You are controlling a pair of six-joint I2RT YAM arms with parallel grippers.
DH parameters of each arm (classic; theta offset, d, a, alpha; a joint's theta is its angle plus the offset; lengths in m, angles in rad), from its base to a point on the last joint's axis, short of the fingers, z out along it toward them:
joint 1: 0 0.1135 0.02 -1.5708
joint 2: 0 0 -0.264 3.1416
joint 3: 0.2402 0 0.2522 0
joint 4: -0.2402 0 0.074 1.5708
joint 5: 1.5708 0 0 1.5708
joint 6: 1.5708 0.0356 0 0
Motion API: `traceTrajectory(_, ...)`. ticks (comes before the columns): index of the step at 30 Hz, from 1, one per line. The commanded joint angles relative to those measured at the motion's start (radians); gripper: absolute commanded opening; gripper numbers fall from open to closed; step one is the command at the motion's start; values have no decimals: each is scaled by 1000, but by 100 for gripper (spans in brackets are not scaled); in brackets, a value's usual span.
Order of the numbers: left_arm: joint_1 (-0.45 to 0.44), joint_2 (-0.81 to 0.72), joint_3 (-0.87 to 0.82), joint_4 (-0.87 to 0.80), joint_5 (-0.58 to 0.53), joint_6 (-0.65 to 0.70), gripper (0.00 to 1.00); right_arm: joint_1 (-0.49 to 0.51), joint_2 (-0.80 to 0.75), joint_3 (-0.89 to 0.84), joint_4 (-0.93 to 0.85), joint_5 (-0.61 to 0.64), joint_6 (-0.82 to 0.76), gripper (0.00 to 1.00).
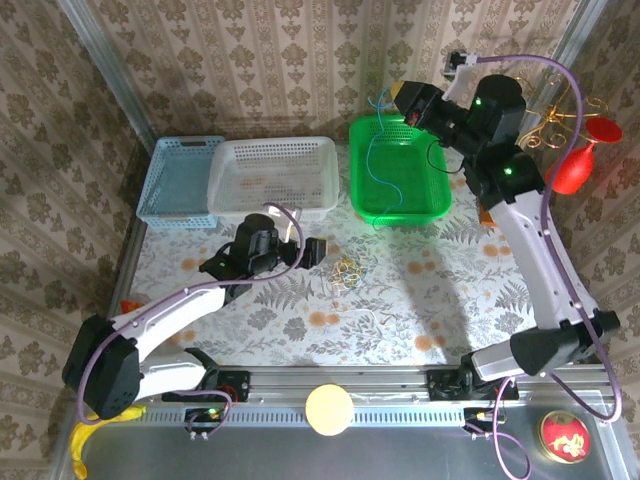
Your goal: Untangle the cables
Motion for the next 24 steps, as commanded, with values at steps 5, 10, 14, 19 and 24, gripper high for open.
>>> traceTrajectory(5,9,-36,-27,-31,-17,-37,100,-36,110,-15,13,94,-109,0)
traceTrajectory(10,8,-32,-20,-22,-7,-44,100,-38,193,-81,23,154,-160,0)
traceTrajectory(14,9,-24,-17,-15,-4,-48,100,-37,276,-104,7,177,-193,0)
traceTrajectory(19,8,-6,-15,-11,-2,-62,100,-35,367,-60,-87,169,-223,45)
traceTrajectory(24,7,2,-13,-11,-2,-68,100,-35,332,-87,-87,179,-229,58)
